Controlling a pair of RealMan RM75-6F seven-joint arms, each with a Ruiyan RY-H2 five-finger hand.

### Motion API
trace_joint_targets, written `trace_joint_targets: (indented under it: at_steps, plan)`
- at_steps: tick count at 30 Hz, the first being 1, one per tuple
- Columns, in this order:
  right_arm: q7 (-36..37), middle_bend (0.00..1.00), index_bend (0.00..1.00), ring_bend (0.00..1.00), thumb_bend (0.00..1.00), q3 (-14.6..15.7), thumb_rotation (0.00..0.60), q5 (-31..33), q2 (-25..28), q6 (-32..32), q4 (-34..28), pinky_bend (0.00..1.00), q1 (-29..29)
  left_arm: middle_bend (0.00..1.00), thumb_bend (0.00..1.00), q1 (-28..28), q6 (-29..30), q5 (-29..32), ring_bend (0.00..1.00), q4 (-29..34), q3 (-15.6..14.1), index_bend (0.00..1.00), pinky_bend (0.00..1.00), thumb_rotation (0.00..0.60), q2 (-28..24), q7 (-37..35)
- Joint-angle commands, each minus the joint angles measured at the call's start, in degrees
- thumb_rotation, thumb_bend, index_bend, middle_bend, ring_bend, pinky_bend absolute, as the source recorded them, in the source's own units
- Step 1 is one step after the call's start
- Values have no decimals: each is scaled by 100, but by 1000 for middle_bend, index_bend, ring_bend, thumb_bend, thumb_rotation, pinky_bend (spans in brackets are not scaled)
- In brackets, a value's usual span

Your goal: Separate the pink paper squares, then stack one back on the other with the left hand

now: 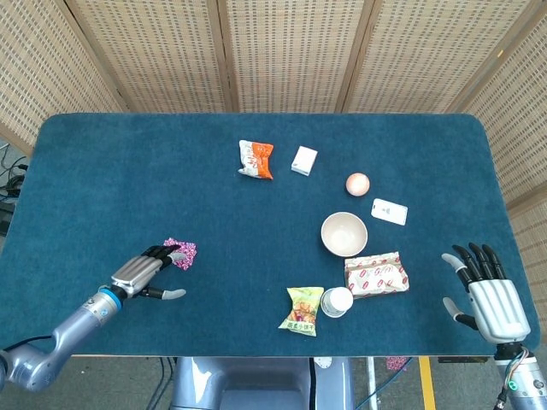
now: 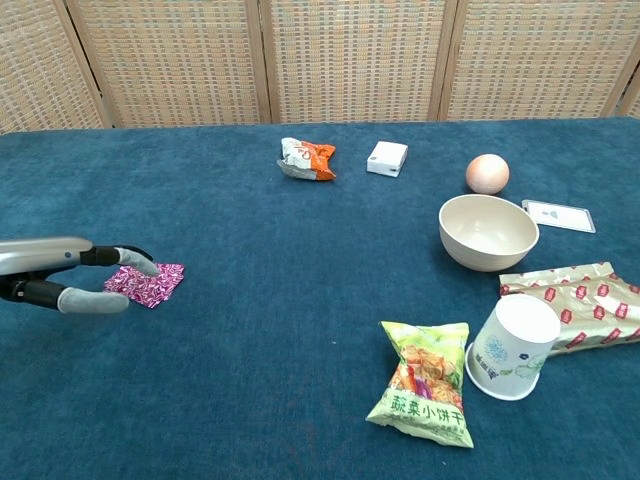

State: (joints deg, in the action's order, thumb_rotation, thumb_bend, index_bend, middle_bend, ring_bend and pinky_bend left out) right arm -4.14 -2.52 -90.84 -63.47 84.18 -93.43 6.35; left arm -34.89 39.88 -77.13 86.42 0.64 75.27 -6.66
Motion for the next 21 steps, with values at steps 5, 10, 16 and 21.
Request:
trace_joint_targets:
  at_steps: [5, 10, 16, 21]
  plan:
    - [16, 123, 174, 0, 311, 10, 600, 30, 6, 18, 10, 0, -22, 0, 49, -72, -71, 88, 0, -124, -18, 104, 0, 117, 171, 4]
    - [48, 123, 174, 0, 311, 14, 600, 54, 1, 36, 24, 0, -40, 0, 49, -125, -132, 154, 0, -111, -43, 104, 0, 117, 236, 55]
    - [79, 123, 174, 0, 311, 19, 600, 46, -5, 64, 49, 0, -51, 0, 50, -163, -144, 212, 0, -102, -76, 104, 0, 115, 275, 163]
    - [111, 123, 174, 0, 311, 16, 600, 70, 7, 77, 58, 0, -65, 0, 53, -187, -170, 274, 0, -78, -104, 104, 0, 117, 292, 220]
